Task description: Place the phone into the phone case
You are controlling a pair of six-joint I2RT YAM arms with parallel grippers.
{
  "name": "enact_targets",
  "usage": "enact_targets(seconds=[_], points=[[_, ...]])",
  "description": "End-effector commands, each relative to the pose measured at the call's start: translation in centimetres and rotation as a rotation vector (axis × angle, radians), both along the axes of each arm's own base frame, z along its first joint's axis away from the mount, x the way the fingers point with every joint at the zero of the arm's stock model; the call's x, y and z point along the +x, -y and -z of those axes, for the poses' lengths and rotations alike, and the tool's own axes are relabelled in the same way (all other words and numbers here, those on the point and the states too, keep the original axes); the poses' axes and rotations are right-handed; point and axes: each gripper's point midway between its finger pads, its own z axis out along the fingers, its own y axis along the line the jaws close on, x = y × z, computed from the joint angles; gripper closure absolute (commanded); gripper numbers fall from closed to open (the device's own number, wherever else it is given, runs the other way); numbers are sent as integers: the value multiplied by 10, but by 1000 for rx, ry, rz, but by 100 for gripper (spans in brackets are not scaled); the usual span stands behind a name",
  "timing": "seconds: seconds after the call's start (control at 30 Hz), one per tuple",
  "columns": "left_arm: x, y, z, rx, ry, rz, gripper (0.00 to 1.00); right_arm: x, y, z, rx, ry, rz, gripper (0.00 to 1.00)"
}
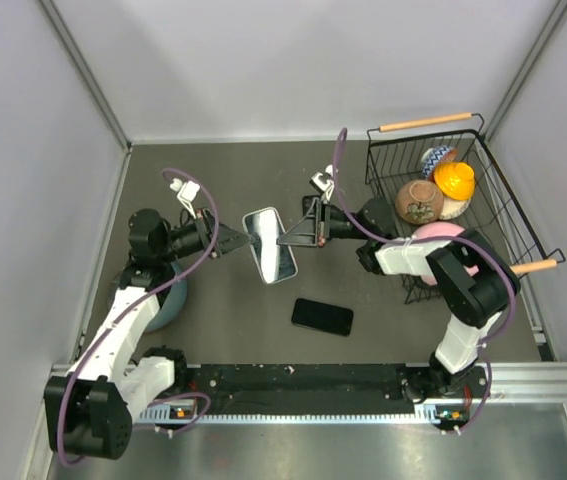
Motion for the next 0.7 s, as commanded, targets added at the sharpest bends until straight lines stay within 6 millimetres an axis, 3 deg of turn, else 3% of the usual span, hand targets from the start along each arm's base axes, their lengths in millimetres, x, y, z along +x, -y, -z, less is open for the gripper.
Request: enact_targets(seconds=[0.0, 0.07, 0.2, 0.3, 0.47, 0.67], points=[[6, 1, -10, -37, 44, 13, 89, -16, 13, -43, 160, 208, -1, 100], [14, -2, -7, -22, 19, -31, 100, -14, 13, -38, 151, 195, 2, 100], [24, -7, 6, 54, -4, -95, 100, -9, 10, -26, 130, 157, 22, 95], [24, -9, 5, 68, -3, -105, 100, -7, 9, -25, 137, 146, 25, 99], [25, -8, 6, 67, -36, -99, 47, -6, 8, -24, 138, 147, 18, 100], [21, -1, 15, 5, -94, -41, 45, -2, 8, -25, 148, 125, 45, 100]])
